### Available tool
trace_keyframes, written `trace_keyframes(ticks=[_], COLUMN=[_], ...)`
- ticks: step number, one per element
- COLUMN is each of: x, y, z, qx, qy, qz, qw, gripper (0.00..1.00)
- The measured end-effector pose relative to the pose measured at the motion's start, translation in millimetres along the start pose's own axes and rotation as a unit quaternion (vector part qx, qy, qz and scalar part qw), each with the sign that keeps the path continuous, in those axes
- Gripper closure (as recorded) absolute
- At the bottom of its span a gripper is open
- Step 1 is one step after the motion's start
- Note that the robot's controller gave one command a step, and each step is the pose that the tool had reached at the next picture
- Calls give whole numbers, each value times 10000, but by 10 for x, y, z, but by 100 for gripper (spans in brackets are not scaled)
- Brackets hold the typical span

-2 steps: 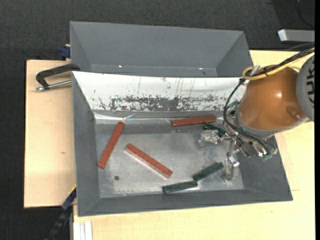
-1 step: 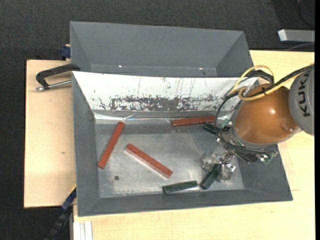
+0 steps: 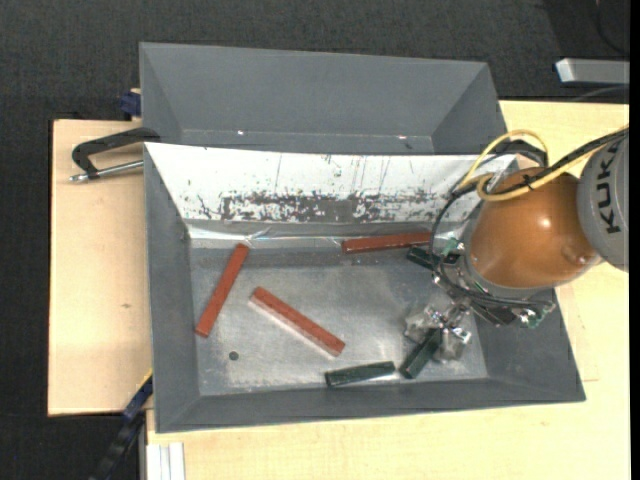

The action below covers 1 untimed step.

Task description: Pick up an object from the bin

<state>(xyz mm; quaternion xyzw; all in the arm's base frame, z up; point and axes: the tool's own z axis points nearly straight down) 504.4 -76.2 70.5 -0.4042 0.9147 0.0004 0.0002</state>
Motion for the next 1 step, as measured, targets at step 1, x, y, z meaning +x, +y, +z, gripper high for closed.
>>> trace_keyframes(ticks=[1], x=[-37], y=[-339], z=[-1300], qx=[19], qy=[-20], qz=[-70], qw=[10000], gripper=[100])
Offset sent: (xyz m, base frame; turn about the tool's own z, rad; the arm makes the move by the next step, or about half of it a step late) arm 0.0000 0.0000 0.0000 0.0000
